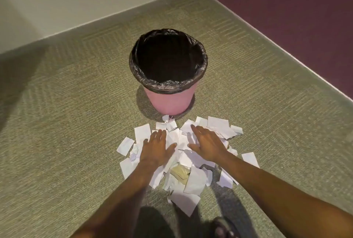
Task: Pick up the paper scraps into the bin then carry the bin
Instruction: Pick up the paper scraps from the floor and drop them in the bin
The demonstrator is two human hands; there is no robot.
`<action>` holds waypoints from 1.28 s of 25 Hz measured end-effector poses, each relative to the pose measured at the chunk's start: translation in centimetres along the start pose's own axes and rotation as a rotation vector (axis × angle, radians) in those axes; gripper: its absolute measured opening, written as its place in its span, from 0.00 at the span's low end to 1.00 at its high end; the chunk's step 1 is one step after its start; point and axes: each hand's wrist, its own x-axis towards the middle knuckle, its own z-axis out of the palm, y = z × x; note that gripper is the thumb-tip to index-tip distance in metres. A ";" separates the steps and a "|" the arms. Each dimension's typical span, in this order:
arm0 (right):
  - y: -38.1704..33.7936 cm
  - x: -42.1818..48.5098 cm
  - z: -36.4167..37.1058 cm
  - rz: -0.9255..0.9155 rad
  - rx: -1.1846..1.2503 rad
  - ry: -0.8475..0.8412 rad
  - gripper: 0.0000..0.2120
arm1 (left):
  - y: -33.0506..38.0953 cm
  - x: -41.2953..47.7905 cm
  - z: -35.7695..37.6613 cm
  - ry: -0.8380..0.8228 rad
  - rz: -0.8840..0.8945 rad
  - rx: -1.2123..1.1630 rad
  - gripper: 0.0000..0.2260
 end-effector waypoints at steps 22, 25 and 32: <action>0.6 3.4 6.3 -0.160 -0.201 -0.091 0.13 | -1.4 3.5 7.3 0.028 0.043 -0.176 0.18; 0.8 3.4 6.0 -0.161 -0.156 -0.048 0.14 | -2.1 3.7 6.8 0.116 0.053 -0.420 0.11; 0.8 1.9 3.8 -0.024 0.034 0.056 0.12 | -2.6 3.9 2.9 0.137 0.026 -0.758 0.12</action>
